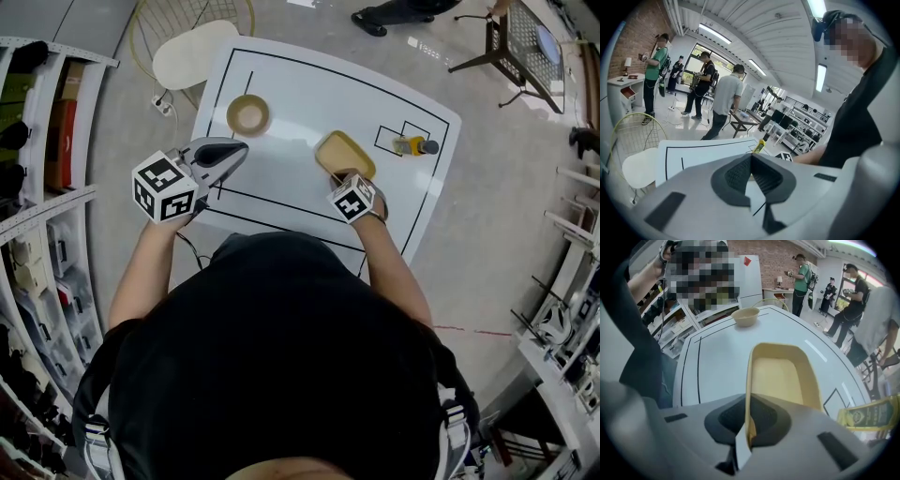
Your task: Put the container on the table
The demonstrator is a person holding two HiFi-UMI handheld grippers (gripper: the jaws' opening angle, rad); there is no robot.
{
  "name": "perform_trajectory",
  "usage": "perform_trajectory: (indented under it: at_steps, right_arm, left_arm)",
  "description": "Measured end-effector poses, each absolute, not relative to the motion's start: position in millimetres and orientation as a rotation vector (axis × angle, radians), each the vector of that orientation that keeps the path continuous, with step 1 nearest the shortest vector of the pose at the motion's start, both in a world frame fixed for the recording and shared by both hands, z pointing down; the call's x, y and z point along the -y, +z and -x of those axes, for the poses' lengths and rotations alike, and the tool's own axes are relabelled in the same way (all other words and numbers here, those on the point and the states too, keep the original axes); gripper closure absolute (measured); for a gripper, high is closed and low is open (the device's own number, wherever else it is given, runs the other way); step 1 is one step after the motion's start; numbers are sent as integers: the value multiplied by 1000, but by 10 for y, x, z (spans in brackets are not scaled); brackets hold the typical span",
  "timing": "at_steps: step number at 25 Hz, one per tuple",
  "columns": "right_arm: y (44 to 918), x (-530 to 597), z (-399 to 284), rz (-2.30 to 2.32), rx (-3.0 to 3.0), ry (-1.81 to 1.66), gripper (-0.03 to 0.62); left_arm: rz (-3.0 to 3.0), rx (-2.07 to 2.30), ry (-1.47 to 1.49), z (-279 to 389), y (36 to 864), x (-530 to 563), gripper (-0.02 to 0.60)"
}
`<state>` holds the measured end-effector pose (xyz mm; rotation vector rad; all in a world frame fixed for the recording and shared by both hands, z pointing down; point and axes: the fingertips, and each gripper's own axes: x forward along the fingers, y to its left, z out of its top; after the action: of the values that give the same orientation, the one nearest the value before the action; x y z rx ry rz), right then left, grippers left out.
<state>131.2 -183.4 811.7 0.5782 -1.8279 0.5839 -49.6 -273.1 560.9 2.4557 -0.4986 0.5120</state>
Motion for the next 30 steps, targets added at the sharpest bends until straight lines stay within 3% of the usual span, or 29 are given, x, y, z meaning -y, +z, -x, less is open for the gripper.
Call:
perform_trajectory:
  at_steps: [30]
  right_arm:
    - [8253, 1799, -1206, -551, 1789, 583, 585]
  left_arm:
    - [-2416, 474, 516, 571, 5762, 2691, 575]
